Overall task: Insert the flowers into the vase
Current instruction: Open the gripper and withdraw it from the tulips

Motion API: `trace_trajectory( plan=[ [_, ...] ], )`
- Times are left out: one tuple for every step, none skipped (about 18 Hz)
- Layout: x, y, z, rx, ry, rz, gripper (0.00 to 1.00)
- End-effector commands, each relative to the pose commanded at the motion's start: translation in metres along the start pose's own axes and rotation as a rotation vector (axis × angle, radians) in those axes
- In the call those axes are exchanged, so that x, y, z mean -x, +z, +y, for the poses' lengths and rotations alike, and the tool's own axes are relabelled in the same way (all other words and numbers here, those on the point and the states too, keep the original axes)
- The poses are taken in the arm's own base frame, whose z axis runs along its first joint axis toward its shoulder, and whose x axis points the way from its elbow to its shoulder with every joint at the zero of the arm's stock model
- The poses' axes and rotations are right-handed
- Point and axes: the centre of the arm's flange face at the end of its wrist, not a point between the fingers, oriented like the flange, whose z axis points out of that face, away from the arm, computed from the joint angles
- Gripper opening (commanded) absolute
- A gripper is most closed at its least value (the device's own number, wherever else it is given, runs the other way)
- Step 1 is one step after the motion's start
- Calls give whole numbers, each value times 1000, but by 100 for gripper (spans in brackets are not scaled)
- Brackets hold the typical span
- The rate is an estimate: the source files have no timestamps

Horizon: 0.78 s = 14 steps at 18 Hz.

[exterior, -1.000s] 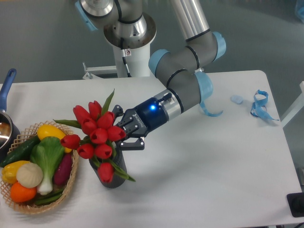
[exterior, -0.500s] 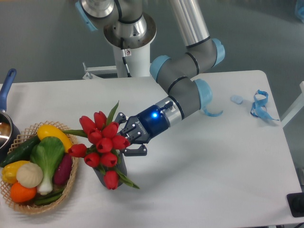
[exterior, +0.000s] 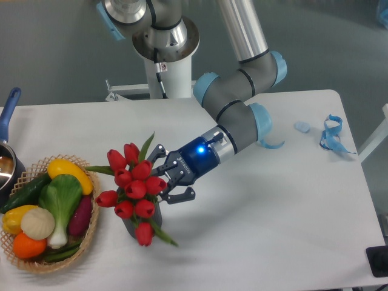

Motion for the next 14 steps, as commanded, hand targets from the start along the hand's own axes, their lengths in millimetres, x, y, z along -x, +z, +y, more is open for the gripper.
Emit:
trace_trajectory(
  plan=[
    [0,-1,0,1,0,-2,100],
    [1,-3,0,1,0,-5,100],
    [2,-6,-1,0,4,-11,100],
    [4,-10,-2,1,6,-18,100],
    [7,-16,-6,6,18,-30,100],
    [9,-25,-10,32,34,-50,100],
    [9,-38,-15,69,60,-79,100],
    [9,-48,-21,103,80,-101,100],
    [7,-54,-25,130,93,-116,100],
    [6,-61,-28,153,99,-132,100],
    [5,-70,-34,169,109,-152,100],
    [5,-77,-39,181,119,-167,100],
    [3,-83,-46,198,131,-183,100],
    [2,-91,-56,218,153,-202,100]
  ],
)
